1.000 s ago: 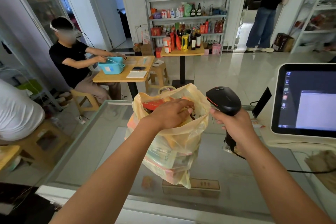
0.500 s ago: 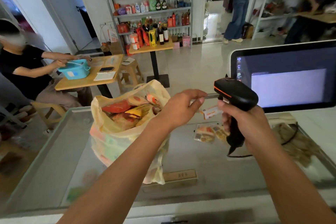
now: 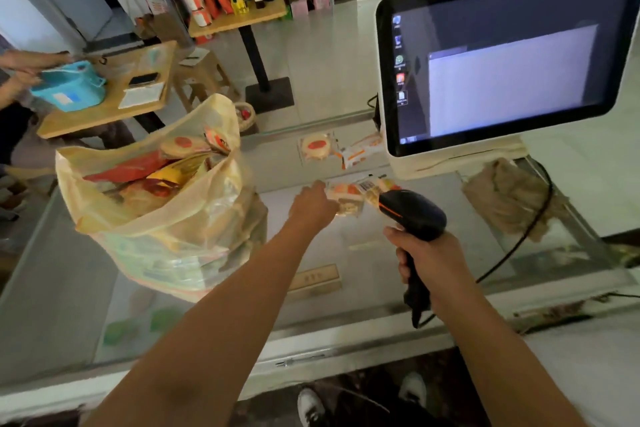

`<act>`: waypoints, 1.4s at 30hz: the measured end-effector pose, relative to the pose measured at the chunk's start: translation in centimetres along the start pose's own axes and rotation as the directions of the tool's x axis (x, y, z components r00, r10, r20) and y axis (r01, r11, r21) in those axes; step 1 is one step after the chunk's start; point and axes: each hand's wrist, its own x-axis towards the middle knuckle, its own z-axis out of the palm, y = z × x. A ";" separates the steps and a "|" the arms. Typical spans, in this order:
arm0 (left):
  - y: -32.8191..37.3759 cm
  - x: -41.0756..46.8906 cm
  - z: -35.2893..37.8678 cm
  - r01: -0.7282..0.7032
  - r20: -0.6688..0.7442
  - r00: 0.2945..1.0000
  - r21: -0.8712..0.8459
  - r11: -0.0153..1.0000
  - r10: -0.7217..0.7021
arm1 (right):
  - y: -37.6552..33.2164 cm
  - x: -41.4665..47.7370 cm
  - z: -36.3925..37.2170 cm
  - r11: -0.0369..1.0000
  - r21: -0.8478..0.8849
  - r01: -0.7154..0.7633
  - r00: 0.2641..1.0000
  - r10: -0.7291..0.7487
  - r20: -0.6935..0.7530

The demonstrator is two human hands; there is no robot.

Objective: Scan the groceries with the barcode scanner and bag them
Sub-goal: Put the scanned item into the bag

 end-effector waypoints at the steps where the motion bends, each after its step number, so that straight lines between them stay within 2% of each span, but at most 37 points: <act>1: -0.3 0.4 0.6 0.067 0.000 0.998 -0.010 0.998 -0.067 | 0.3 0.1 -0.1 1.000 -0.007 -0.007 1.000 0.007 0.011; 5: -0.3 1.4 2.3 0.210 -0.066 0.976 0.032 0.977 -0.208 | 0.8 0.6 -0.5 0.999 -0.034 -0.015 0.999 0.016 0.041; 9: 0.4 2.2 3.5 0.194 -0.064 0.979 0.017 0.981 -0.193 | 0.9 1.2 -0.7 0.997 -0.081 -0.010 0.999 0.013 0.039; 13: 0.6 2.7 3.6 0.222 0.014 0.975 -0.055 0.973 -0.222 | 1.2 1.2 -0.7 0.995 -0.099 -0.007 0.999 0.011 0.039; 16: 0.4 1.9 2.7 0.145 -0.027 0.988 -0.219 0.965 -0.155 | 1.2 0.7 -0.2 0.990 -0.140 0.022 0.999 -0.016 0.045; 18: 0.6 0.9 1.3 0.092 -0.075 0.986 -0.515 0.852 -0.152 | 0.8 0.3 0.1 0.988 -0.144 0.052 0.998 -0.047 0.037; 20: 1.4 -0.5 -0.6 0.057 -0.052 0.987 -0.763 0.644 -0.150 | 0.0 -0.1 0.7 0.987 -0.126 0.095 0.995 -0.093 0.023; 23: 3.1 -3.0 -3.8 0.049 0.027 0.998 -0.909 0.413 -0.059 | -2.0 -0.6 2.1 0.980 -0.047 0.193 0.979 -0.196 -0.056; 26: 4.2 -6.0 -6.4 0.046 0.075 0.985 -0.981 0.189 0.152 | -4.7 -1.4 3.9 0.934 0.009 0.358 0.926 -0.353 -0.135; 27: 4.2 -7.0 -7.1 0.058 0.093 0.969 -0.986 0.157 0.230 | -5.6 -1.6 4.5 0.912 0.027 0.409 0.904 -0.401 -0.148; 29: 3.6 -8.2 -8.7 0.039 0.111 0.937 -0.975 0.217 0.331 | -7.3 -1.9 5.6 0.872 0.037 0.489 0.863 -0.477 -0.163; 31: 2.7 -9.1 -11.0 -0.030 0.087 0.935 -0.947 0.320 0.344 | -8.9 -2.1 6.2 0.836 -0.019 0.549 0.824 -0.545 -0.152; 34: 1.7 -10.3 -15.5 -0.181 -0.039 0.949 -0.880 0.438 0.314 | -10.9 -2.4 6.7 0.764 -0.088 0.639 0.765 -0.643 -0.030; 37: 1.5 -11.4 -19.2 -0.335 -0.114 0.917 -0.738 0.586 0.381 | -12.5 -3.0 7.7 0.680 -0.159 0.716 0.696 -0.713 0.084; 39: 1.5 -11.7 -20.8 -0.399 -0.215 0.908 -0.703 0.589 0.358 | -12.9 -3.1 8.4 0.658 -0.164 0.735 0.673 -0.736 0.066; 42: 1.5 -11.3 -22.7 -0.461 -0.427 0.883 -0.704 0.539 0.198 | -13.0 -4.0 8.8 0.673 -0.166 0.721 0.686 -0.727 0.031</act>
